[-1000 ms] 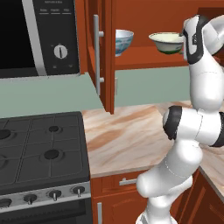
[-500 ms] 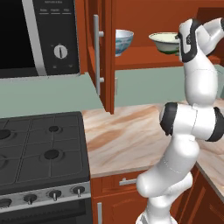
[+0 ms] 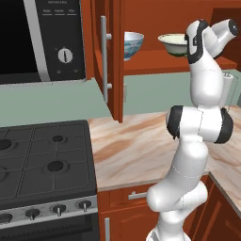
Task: Pick up the bowls from the cabinet and place each bowl in front of a stool on the dining counter.
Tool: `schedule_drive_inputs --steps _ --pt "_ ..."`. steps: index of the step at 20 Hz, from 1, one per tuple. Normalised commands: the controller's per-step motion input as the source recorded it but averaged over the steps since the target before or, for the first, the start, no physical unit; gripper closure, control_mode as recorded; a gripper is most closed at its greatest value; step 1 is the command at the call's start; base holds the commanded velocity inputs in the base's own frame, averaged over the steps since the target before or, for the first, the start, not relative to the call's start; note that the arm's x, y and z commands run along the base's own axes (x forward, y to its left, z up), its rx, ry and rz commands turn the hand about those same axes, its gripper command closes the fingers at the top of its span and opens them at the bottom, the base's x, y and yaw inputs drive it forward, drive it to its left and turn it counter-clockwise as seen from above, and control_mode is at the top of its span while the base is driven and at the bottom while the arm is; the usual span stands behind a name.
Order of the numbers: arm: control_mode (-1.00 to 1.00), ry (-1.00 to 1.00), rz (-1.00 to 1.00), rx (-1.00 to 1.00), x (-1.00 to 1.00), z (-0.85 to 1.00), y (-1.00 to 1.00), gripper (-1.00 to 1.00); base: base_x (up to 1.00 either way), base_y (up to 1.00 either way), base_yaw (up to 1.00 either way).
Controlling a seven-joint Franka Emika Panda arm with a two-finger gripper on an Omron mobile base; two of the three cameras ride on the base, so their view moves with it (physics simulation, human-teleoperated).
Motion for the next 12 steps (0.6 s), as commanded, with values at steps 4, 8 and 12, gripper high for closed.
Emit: schedule_drive_inputs --steps 4,8,12 --pt "-1.0 0.05 0.0 0.0 0.24 0.0 -0.03 -1.0 0.0 0.0 0.0" --pt "-1.0 0.01 0.0 0.0 0.0 0.0 0.0 -1.0 0.0 0.0 0.0" --pt "-1.0 0.0 0.0 0.0 0.0 0.0 0.0 -1.0 0.0 0.0 0.0"
